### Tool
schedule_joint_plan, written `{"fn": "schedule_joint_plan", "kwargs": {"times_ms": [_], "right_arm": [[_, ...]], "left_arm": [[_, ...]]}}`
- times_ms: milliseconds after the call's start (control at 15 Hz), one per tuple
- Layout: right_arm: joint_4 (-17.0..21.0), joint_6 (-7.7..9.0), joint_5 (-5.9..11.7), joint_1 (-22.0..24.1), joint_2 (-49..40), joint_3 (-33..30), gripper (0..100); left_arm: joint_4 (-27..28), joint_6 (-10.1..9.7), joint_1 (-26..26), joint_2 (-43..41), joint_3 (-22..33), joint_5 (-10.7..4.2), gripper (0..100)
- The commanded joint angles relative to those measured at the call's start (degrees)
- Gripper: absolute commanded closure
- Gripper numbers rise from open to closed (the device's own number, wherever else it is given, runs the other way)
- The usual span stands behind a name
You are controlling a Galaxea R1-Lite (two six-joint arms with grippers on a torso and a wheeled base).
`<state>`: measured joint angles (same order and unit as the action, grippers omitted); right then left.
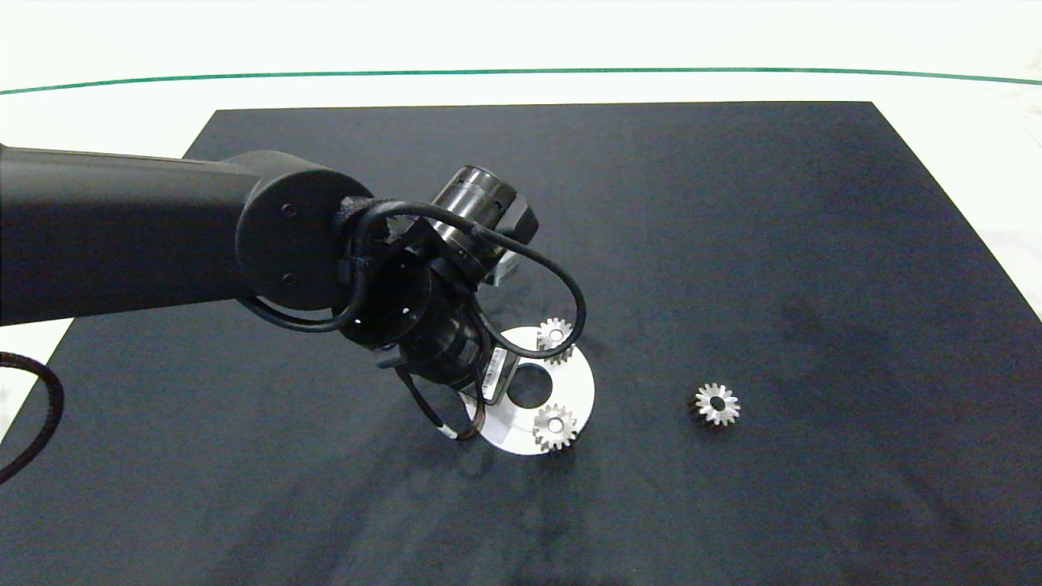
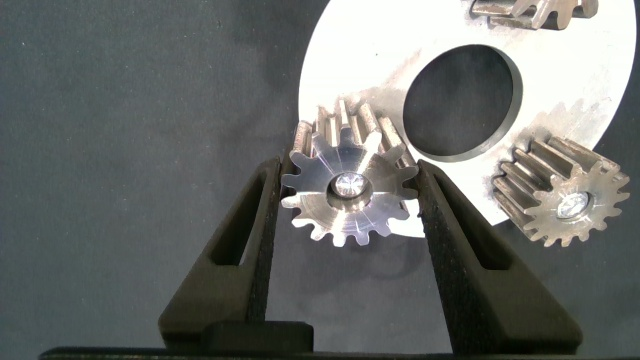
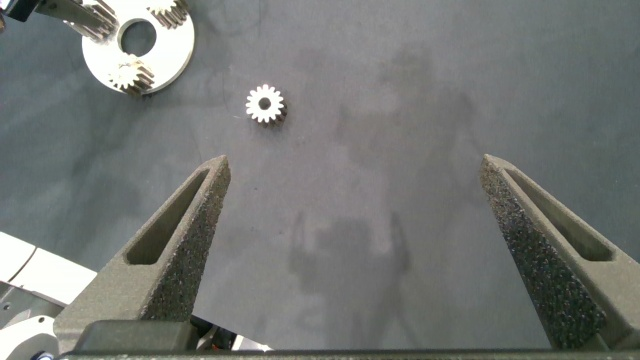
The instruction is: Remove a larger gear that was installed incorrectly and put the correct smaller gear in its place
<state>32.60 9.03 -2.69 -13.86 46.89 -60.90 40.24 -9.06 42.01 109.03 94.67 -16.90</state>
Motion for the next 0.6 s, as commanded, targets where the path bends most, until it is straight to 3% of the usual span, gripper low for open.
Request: {"fn": "schedule_joint_plan", "kwargs": {"times_ms": [67, 600], "right_arm": [[0.19, 0.11, -0.03, -0.03, 0.05, 0.08, 0], [0.19, 0.02, -0.03, -0.03, 0.05, 0.08, 0]], "left_arm": [[0.19, -0.17, 0.00, -0.22, -0.01, -0.15, 72], [0.19, -2.10, 0.62, -0.93, -0.19, -0.33, 72]]}}
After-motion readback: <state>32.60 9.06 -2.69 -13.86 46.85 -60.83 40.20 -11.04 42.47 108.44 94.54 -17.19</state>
